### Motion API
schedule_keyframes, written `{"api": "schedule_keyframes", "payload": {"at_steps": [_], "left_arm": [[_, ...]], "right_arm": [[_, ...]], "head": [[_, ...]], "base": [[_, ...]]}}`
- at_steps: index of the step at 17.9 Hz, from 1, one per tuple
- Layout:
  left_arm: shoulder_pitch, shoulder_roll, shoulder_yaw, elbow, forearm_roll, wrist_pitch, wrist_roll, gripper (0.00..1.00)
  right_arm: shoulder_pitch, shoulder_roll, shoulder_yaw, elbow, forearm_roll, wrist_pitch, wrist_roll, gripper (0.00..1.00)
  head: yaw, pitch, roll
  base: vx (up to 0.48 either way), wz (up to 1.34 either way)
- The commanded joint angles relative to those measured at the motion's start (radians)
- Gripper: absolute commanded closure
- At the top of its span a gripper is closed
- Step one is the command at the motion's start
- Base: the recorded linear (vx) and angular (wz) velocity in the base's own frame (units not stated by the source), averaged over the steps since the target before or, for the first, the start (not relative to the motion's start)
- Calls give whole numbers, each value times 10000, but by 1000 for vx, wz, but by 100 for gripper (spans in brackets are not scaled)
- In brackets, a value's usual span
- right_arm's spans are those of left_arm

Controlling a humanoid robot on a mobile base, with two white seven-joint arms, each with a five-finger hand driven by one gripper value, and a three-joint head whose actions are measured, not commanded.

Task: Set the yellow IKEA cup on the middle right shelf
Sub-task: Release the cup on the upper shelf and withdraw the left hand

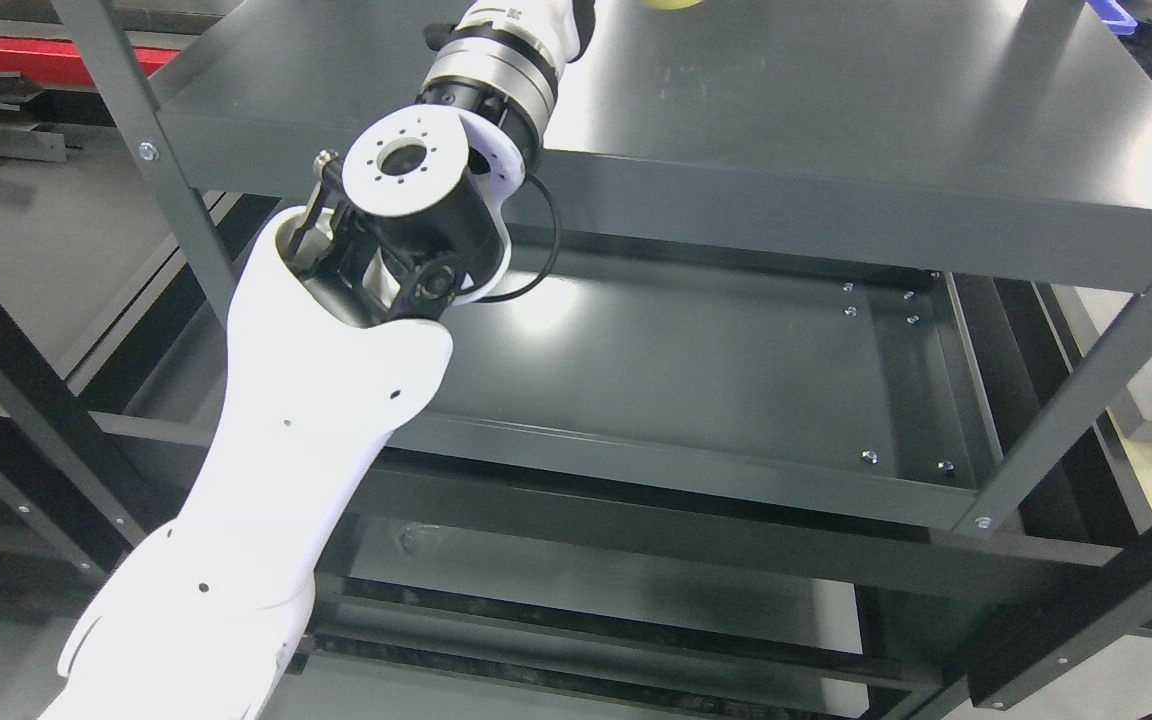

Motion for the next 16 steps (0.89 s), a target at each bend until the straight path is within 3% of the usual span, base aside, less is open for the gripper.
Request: {"api": "schedule_keyframes", "payload": {"at_steps": [1, 5, 10, 16], "left_arm": [[-239, 165, 667, 1136, 85, 728, -199, 68], [-177, 165, 683, 1275, 23, 1542, -492, 29], [-177, 165, 698, 1183, 8, 1559, -1166, 2], [-177, 165, 1095, 387, -7, 1436, -1305, 1]], "right_arm": [[138, -175, 169, 0, -245, 7, 6, 1], [138, -175, 169, 0, -245, 7, 6, 1], [138, -175, 169, 0, -245, 7, 6, 1], [138, -175, 169, 0, -245, 7, 6, 1]], "head": [[0, 0, 0], [0, 0, 0], [0, 0, 0], [0, 0, 0]], "base": [[0, 0], [0, 0], [0, 0], [0, 0]]}}
